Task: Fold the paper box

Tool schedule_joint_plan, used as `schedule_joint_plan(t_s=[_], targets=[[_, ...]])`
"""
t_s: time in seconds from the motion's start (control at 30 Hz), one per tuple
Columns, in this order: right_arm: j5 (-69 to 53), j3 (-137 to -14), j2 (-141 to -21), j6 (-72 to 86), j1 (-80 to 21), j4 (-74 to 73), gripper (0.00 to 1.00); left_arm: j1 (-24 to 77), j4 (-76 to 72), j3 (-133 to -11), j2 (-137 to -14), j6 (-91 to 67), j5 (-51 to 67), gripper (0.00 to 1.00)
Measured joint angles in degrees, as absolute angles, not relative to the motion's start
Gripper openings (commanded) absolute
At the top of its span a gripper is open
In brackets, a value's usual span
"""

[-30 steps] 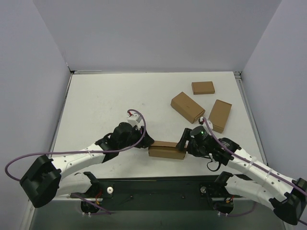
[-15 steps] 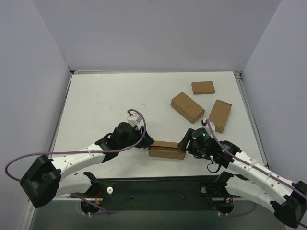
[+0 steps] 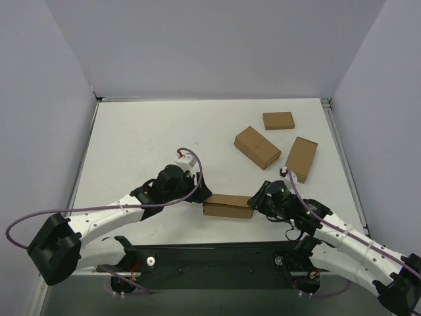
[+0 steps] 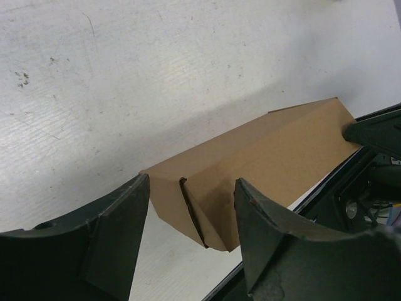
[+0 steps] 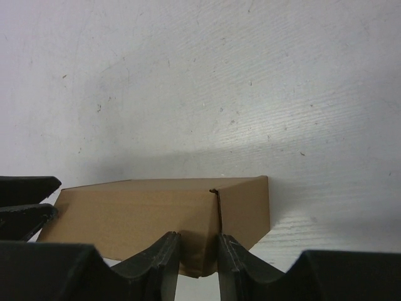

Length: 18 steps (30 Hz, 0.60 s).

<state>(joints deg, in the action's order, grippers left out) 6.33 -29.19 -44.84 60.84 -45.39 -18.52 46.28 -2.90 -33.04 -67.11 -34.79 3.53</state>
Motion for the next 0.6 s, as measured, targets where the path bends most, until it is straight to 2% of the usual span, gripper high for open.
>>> schedule_joint_plan(t_s=[0.13,0.3,0.6], targets=[[6.7,-29.1,-44.8,61.2,-45.5,-18.5,0.29,46.3,1.5,-36.8,-66.0,-33.5,2.7,0.71],[7.1,-29.1,-44.8,61.3,-45.6,-18.5,0.29,46.1,2.4,-36.8,-61.0,-34.4,3.0,0.65],[7.7,-29.1,-44.8,61.3,-45.9,-18.6,0.29,45.9,1.4,-28.3,-59.2,-39.4,5.3,0.6]])
